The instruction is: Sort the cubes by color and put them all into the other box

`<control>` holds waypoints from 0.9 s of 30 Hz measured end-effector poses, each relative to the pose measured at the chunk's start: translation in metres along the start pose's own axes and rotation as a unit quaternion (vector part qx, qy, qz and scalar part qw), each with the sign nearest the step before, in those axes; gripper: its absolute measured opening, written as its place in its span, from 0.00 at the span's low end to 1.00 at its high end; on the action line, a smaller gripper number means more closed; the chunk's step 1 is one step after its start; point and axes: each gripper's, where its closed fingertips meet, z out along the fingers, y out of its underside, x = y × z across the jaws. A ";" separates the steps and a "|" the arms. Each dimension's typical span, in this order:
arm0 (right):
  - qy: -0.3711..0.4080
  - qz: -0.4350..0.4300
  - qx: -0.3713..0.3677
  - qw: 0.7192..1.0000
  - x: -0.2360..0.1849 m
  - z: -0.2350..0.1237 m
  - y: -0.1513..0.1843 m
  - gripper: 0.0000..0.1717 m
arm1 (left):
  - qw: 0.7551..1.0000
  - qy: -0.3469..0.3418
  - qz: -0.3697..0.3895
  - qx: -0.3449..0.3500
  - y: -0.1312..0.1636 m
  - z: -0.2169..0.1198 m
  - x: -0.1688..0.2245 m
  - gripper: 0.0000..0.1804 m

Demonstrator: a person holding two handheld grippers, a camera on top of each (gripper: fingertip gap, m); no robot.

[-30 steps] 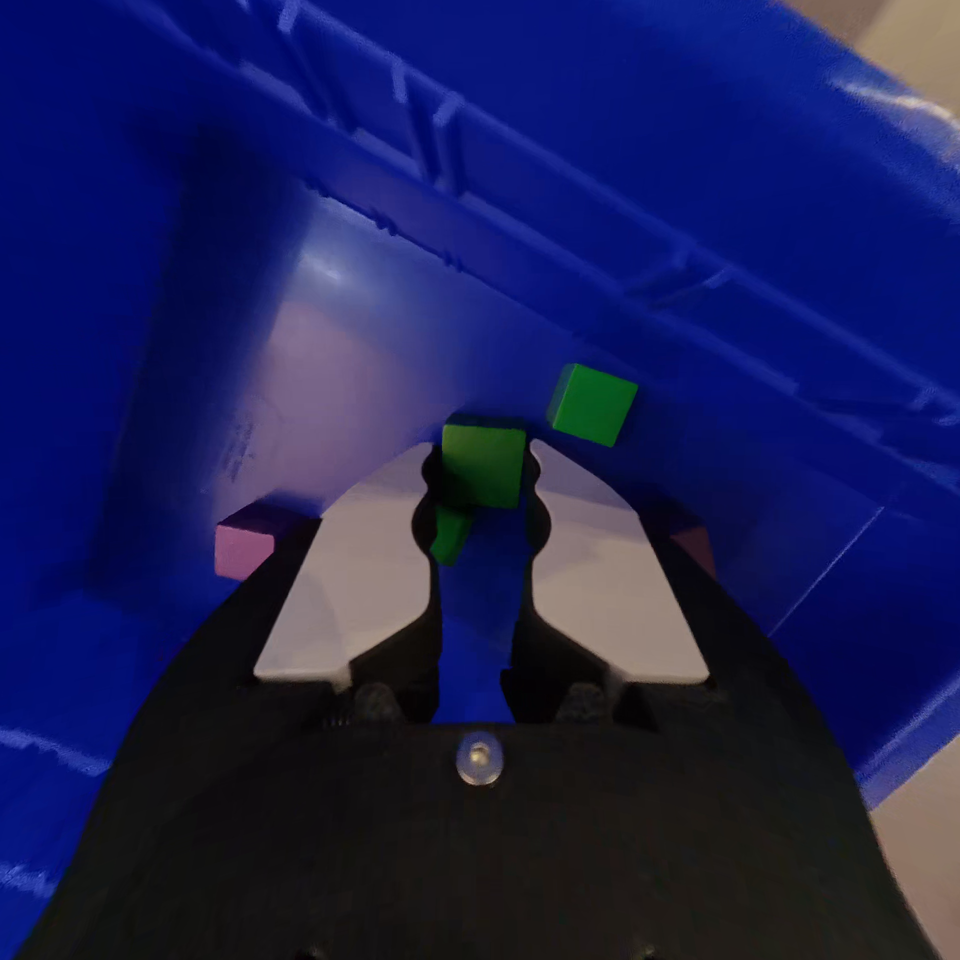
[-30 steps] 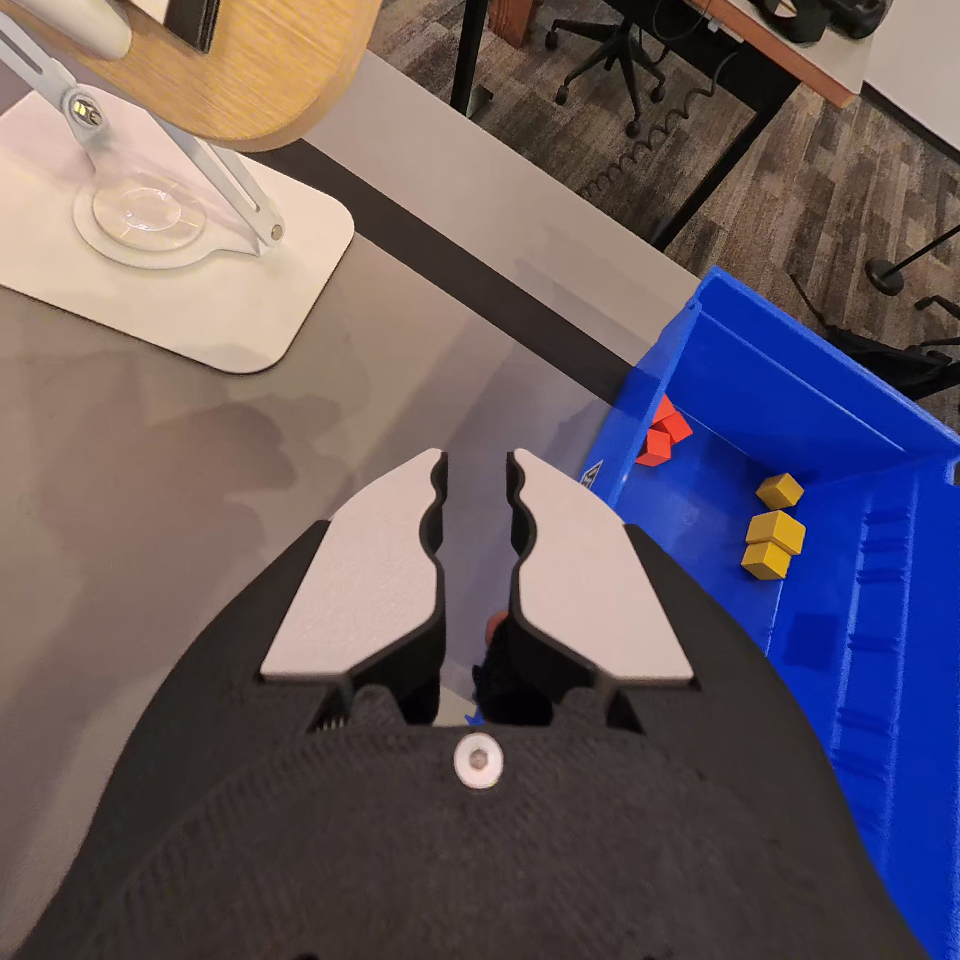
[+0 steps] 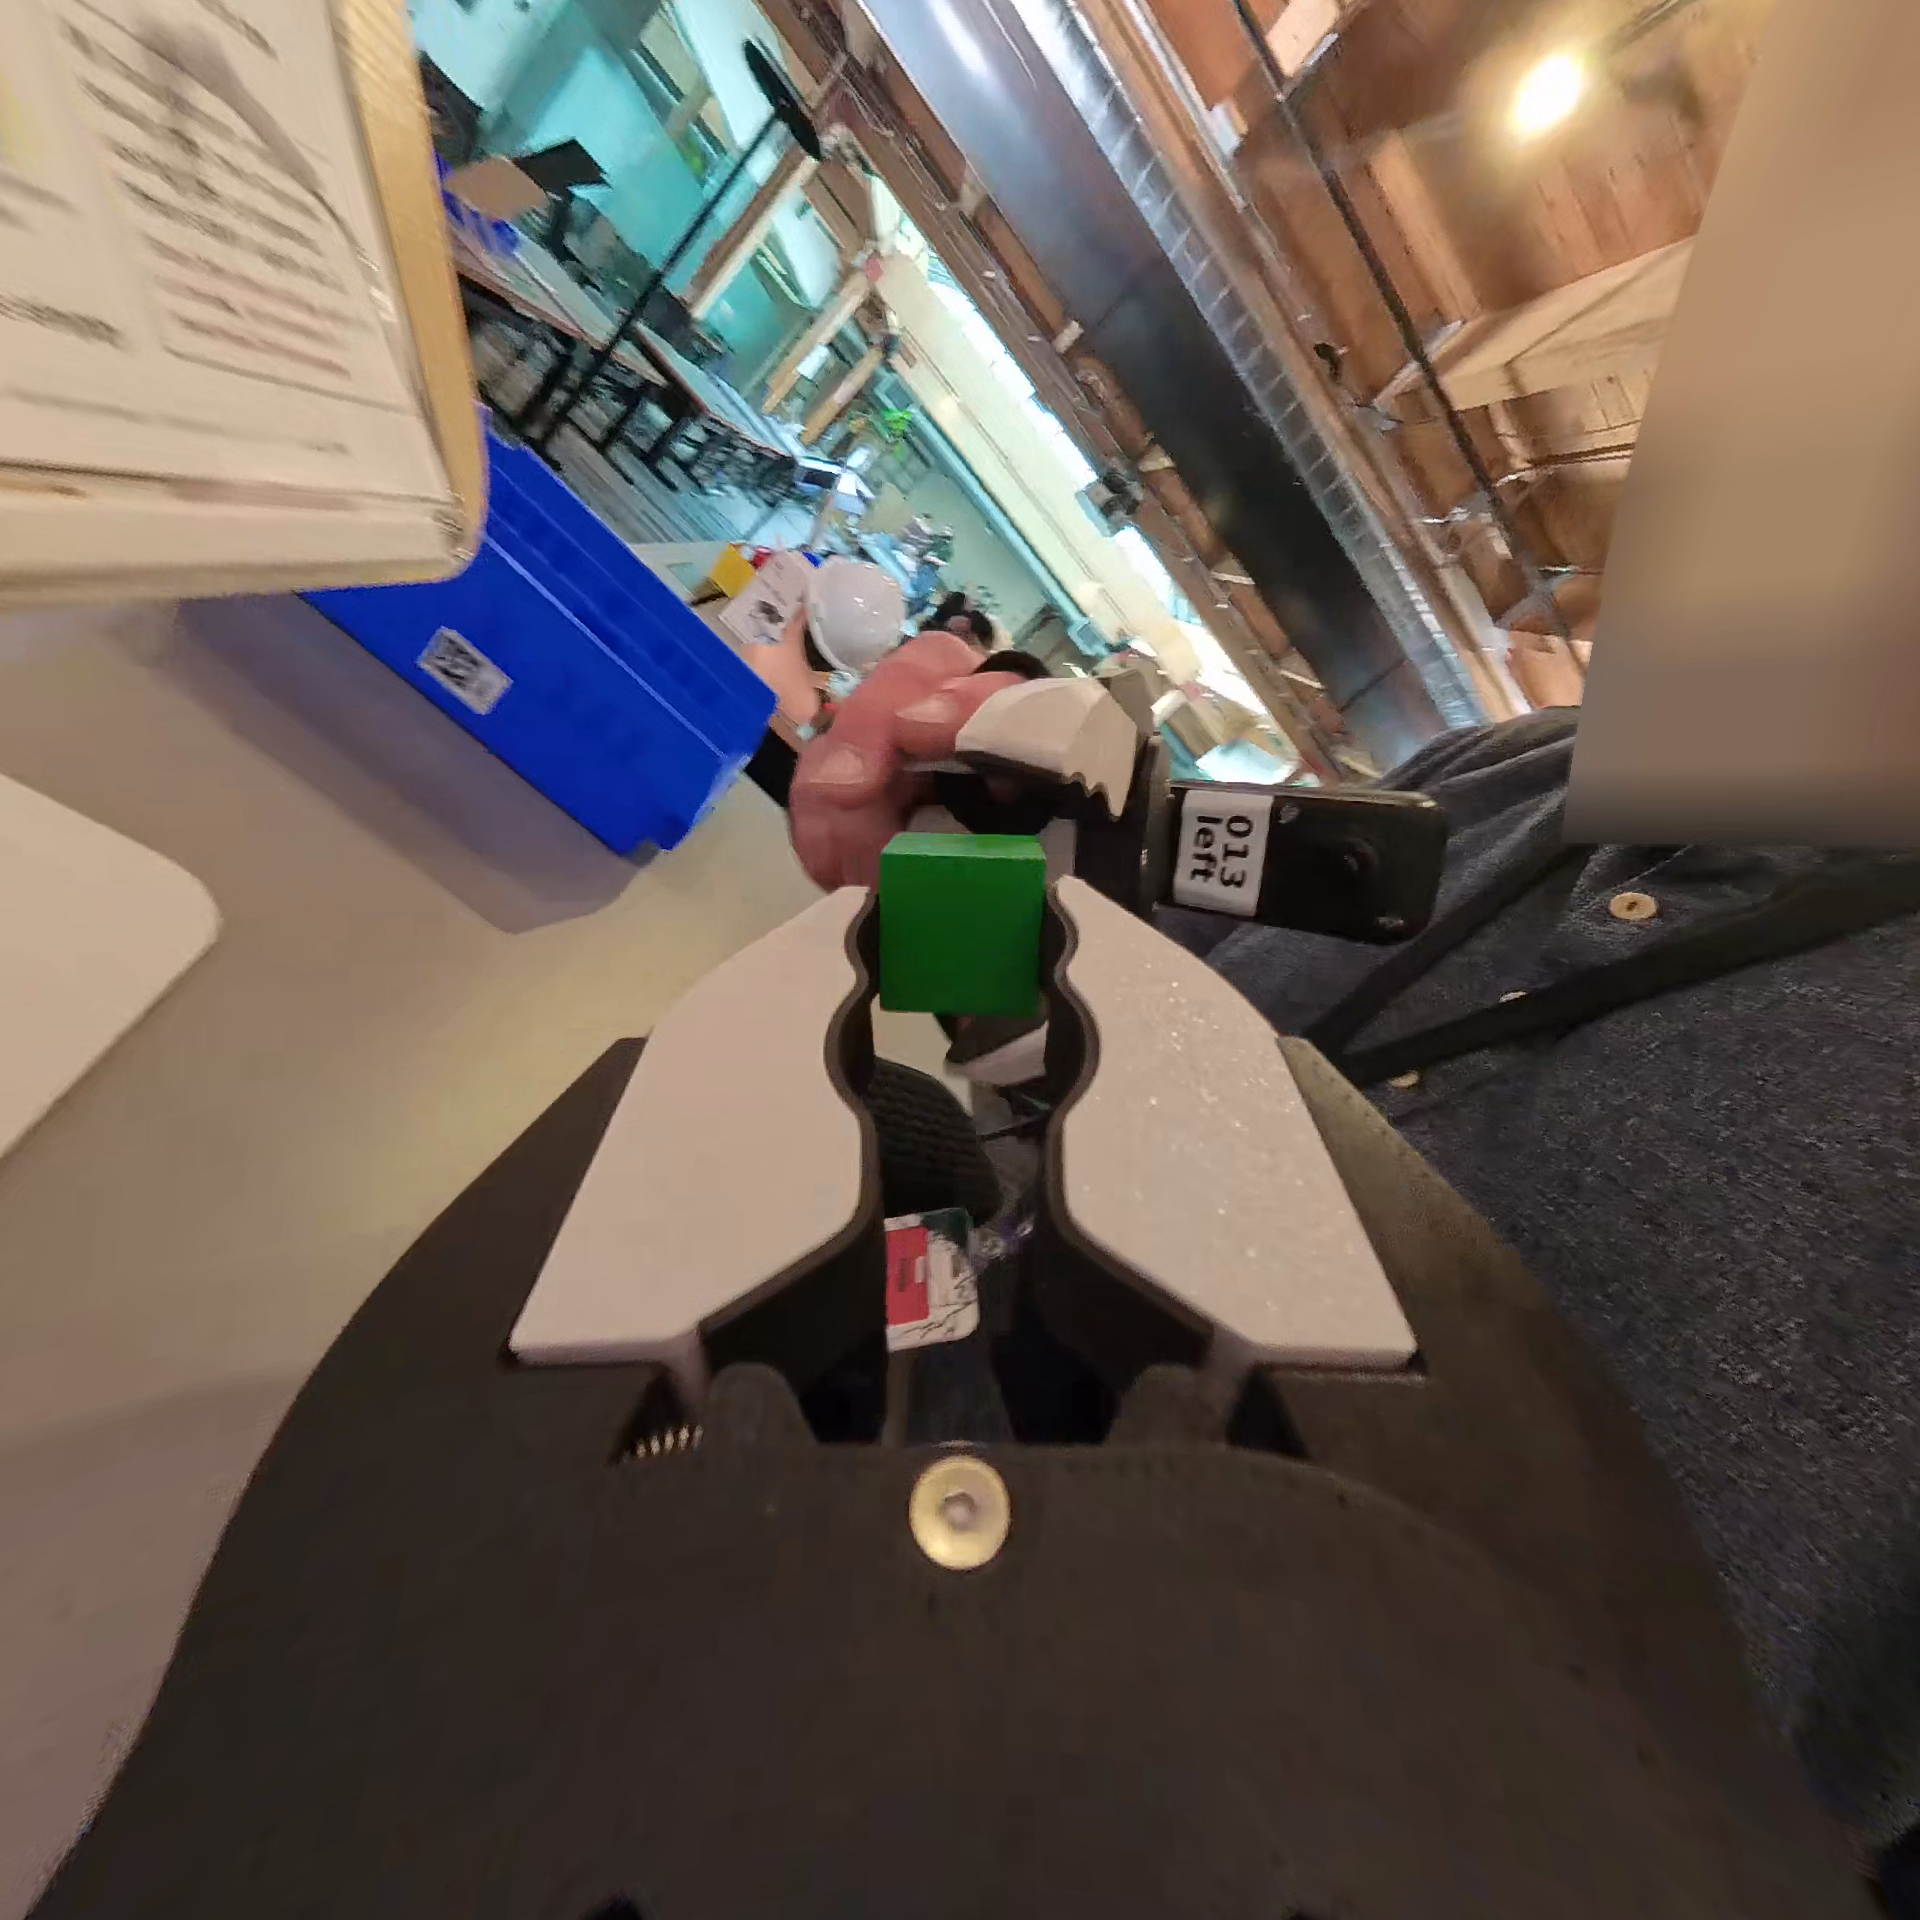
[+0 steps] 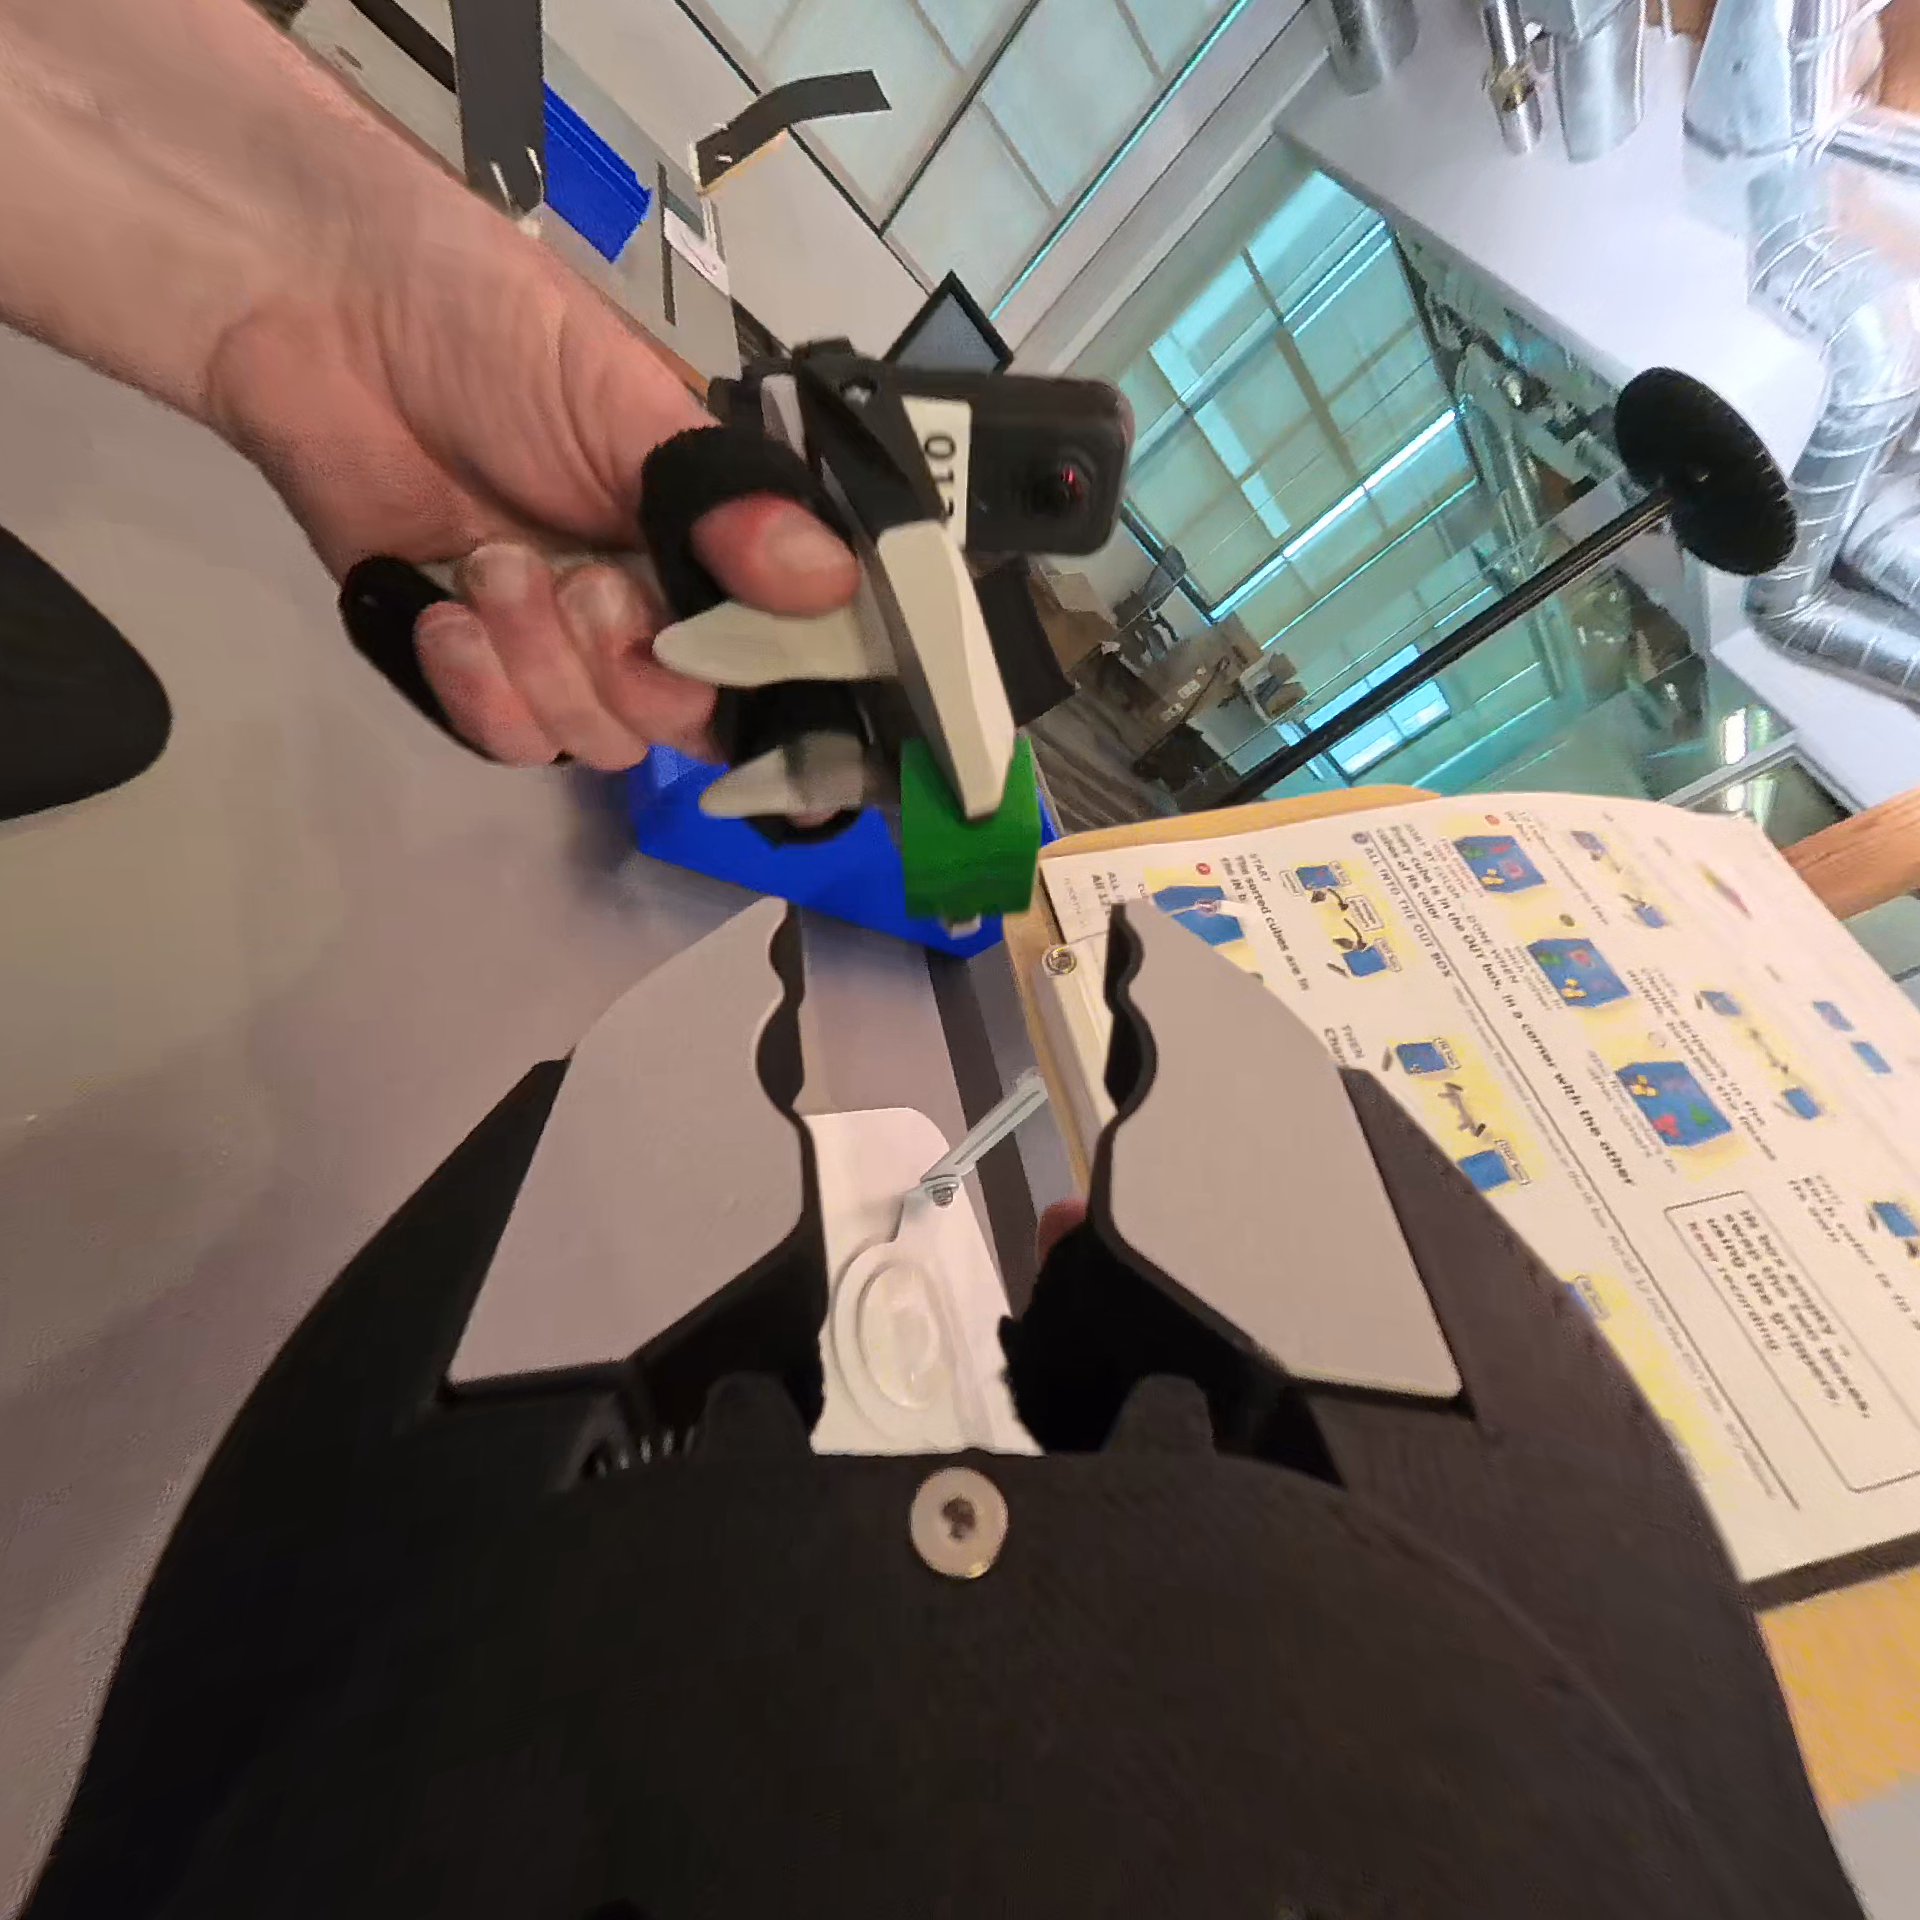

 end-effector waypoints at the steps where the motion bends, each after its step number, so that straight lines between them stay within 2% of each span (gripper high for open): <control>1: -0.003 -0.008 0.001 1.000 -0.003 0.000 -0.001 0.33 | 1.000 0.015 -0.009 -0.001 0.003 0.008 0.003 0.16; 4: 0.007 -0.025 0.000 1.000 -0.008 -0.002 -0.001 0.28 | 0.998 0.049 -0.033 -0.009 0.014 0.028 0.007 0.16; 6: 0.044 -0.049 -0.023 0.998 -0.001 -0.005 0.006 0.18 | 0.997 0.061 -0.047 -0.012 0.020 0.038 0.007 0.16; 11: 0.030 -0.005 -0.021 0.999 -0.005 -0.024 0.009 0.18 | 0.991 0.108 -0.084 -0.014 0.028 0.056 0.012 0.16; 14: 0.045 0.030 -0.029 0.998 0.001 -0.039 0.015 0.17 | 0.991 0.100 -0.082 -0.037 0.030 0.068 0.012 0.17; 16: 0.054 0.062 -0.037 0.996 0.008 -0.053 0.021 0.17 | 0.992 0.093 -0.079 -0.047 0.028 0.072 0.011 0.22; 18: 0.068 0.081 -0.046 0.993 0.021 -0.074 0.032 0.17 | 0.992 0.092 -0.072 -0.047 0.024 0.071 0.012 0.21; 19: 0.078 0.088 -0.060 0.991 0.031 -0.086 0.042 0.17 | 0.992 0.093 -0.067 -0.046 0.022 0.069 0.013 0.18; 22: 0.117 0.103 -0.131 0.979 0.071 -0.136 0.093 0.17 | 0.995 0.089 -0.036 -0.041 0.019 0.062 0.017 0.00; 27: 0.158 0.106 -0.322 0.927 0.128 -0.239 0.217 0.17 | 0.996 0.072 -0.047 -0.017 0.019 0.050 0.013 0.00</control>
